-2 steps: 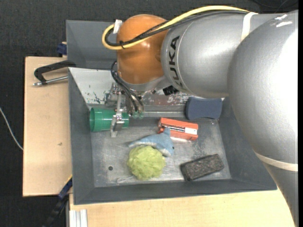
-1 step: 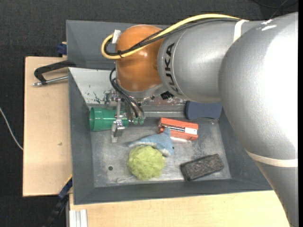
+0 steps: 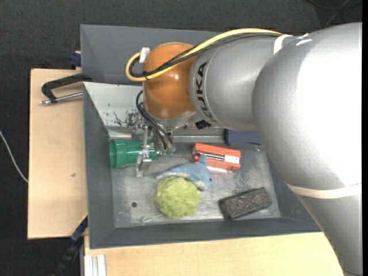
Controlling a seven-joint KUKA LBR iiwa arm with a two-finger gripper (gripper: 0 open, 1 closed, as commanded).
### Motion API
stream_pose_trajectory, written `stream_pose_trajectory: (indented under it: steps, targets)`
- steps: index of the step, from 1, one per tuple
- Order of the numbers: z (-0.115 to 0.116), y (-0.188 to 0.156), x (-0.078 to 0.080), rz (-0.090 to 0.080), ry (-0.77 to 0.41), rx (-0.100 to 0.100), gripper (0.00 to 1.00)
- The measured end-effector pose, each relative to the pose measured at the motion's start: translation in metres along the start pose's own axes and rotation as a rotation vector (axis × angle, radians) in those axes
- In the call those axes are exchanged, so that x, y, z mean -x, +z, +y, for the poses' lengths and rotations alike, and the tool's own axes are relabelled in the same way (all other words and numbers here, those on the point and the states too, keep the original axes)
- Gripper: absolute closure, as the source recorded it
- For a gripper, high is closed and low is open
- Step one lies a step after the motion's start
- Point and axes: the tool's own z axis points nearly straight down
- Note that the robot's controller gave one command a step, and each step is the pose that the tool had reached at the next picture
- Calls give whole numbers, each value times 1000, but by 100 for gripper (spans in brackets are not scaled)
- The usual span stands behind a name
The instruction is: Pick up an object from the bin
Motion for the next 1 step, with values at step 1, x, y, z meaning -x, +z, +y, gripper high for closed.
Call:
stream_pose_trajectory:
  steps: [1]
  targets:
    - [21,25,-9,2,60,-4,100]
